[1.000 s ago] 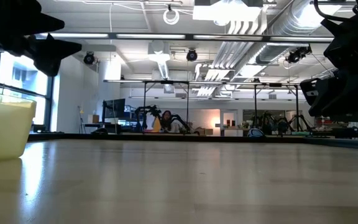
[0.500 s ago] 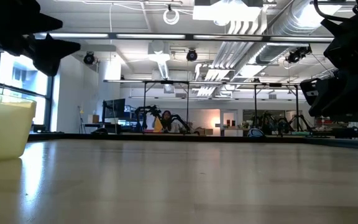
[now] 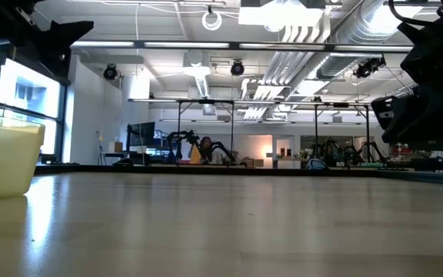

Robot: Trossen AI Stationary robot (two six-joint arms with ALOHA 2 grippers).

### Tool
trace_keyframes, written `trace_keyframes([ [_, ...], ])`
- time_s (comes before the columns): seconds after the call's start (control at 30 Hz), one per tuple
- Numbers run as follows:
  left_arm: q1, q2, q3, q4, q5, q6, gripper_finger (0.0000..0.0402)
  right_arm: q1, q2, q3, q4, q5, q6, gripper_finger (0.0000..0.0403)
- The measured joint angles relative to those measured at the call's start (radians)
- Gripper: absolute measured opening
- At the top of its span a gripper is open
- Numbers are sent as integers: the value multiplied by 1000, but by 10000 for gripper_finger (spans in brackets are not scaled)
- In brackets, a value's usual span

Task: Roll microfiber towels into tight, uniform cylinder then place into a basket
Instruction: Return to Home Position

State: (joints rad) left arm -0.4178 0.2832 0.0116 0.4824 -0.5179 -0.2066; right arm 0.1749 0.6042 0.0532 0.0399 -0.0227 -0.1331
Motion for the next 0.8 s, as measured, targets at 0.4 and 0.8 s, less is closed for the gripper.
trace_keyframes([
  [0.4,135,-97,0,0,9,0,254,0,-304,-2,-133,0,0,89],
  [0.8,312,-128,0,-10,10,0,254,-180,-450,-3,-133,-1,-1,89],
])
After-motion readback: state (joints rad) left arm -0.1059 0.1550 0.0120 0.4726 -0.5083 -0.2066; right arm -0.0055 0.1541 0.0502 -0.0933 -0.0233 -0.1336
